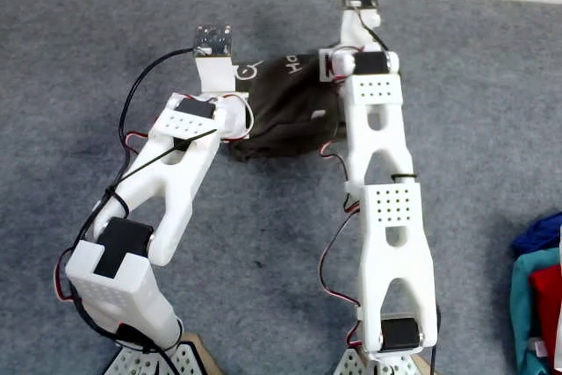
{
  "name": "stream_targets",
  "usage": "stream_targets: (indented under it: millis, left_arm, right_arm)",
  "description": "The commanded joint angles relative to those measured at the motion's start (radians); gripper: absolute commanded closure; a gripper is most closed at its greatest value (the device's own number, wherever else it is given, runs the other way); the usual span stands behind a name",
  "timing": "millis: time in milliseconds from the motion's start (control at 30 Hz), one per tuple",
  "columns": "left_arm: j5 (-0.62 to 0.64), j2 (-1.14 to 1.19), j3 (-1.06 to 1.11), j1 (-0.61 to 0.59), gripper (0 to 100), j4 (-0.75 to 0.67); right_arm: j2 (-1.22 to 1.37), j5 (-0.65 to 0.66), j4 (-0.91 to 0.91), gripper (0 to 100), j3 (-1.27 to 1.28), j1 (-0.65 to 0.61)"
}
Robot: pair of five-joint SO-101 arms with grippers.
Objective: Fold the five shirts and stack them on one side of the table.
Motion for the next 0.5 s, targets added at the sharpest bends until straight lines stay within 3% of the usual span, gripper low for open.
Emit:
stream_targets:
  millis: [0, 333, 467]
  left_arm:
    - [-0.002, -0.051, -0.004, 0.001, 96, -0.015]
    - [-0.003, -0.051, -0.002, -0.03, 96, -0.06]
    - [-0.002, -0.051, -0.002, -0.042, 96, -0.063]
  right_arm:
    - [-0.048, 0.008, 0.053, 94.4, -0.062, 0.016]
    - [-0.097, -0.034, 0.598, 94.4, -0.429, -0.124]
    - [-0.122, -0.038, 0.607, 94.4, -0.328, -0.139]
